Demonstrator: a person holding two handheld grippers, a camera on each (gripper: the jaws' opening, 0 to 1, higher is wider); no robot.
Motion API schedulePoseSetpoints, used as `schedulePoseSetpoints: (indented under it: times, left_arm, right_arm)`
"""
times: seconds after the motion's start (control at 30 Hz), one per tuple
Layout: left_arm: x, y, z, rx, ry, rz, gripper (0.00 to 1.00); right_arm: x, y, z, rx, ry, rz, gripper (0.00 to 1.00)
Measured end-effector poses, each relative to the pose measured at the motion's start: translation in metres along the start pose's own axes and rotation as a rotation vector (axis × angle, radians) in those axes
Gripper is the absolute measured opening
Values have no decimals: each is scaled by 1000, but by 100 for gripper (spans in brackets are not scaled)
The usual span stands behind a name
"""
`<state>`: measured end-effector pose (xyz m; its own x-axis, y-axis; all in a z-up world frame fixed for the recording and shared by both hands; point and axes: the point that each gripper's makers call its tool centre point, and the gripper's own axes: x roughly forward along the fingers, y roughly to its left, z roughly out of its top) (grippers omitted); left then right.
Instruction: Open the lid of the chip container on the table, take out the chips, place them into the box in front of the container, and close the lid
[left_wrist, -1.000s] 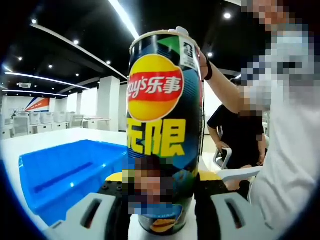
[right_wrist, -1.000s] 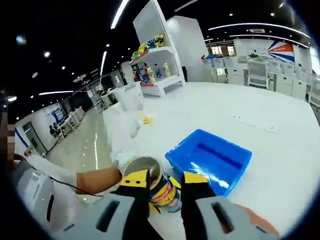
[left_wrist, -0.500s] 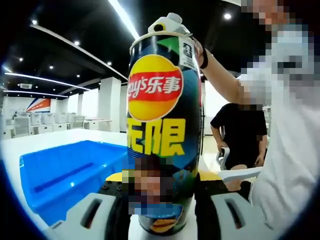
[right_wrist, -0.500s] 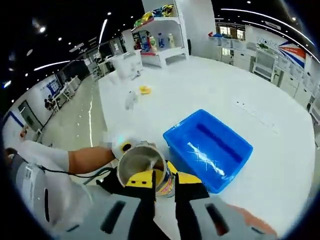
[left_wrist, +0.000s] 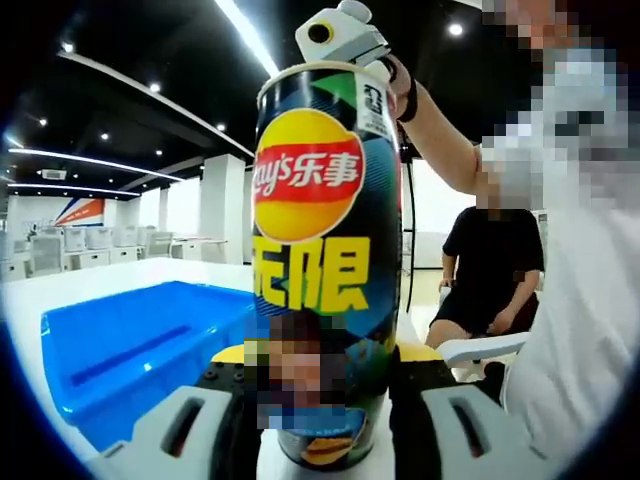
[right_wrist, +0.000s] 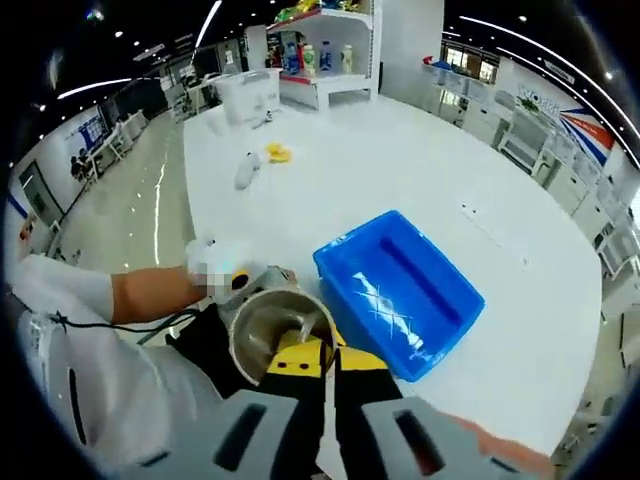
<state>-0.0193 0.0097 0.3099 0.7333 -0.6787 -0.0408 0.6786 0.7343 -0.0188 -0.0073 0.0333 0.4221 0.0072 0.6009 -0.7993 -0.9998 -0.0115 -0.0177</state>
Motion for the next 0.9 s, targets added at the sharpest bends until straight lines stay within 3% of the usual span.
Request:
schedulePoseSetpoints:
  times: [0.23,0.4,0.43,0.5,0.53,0.7,0.73,0.8,0.9]
  left_arm:
    - [1,-1,1,17,8,36,49]
    - [-1,7,3,86,45,113,49]
    - [-3,10,3,116,62,136,49]
    - [-7,12,4,158,84,157,49]
    - [-9,13,4,179,102,169,49]
    - [-21,21,5,314,191,237,49]
    - [-23,22,5,332,205,247,49]
    - [-29,25,8,376,241,273,49]
    - [-38,28,11,421,283,300,49]
  right_arm:
    - [-2,2,-3,-85,3,-28,0]
    - [-6,0,-4,-130,-21,-45,0]
    - [-6,0,-1,-187,-44,-43,0]
    - [-8,0,-5,-175,-46,-53,0]
    - [-9,0,-4,-216,-63,-51,0]
    - [-10,2,-9,-252,-104,-58,0]
    - [-9,4,-5,-303,-142,-51,0]
    - [-10,3,-9,-296,-157,-59,0]
    - [-9,3,-6,-352,-215,-74,0]
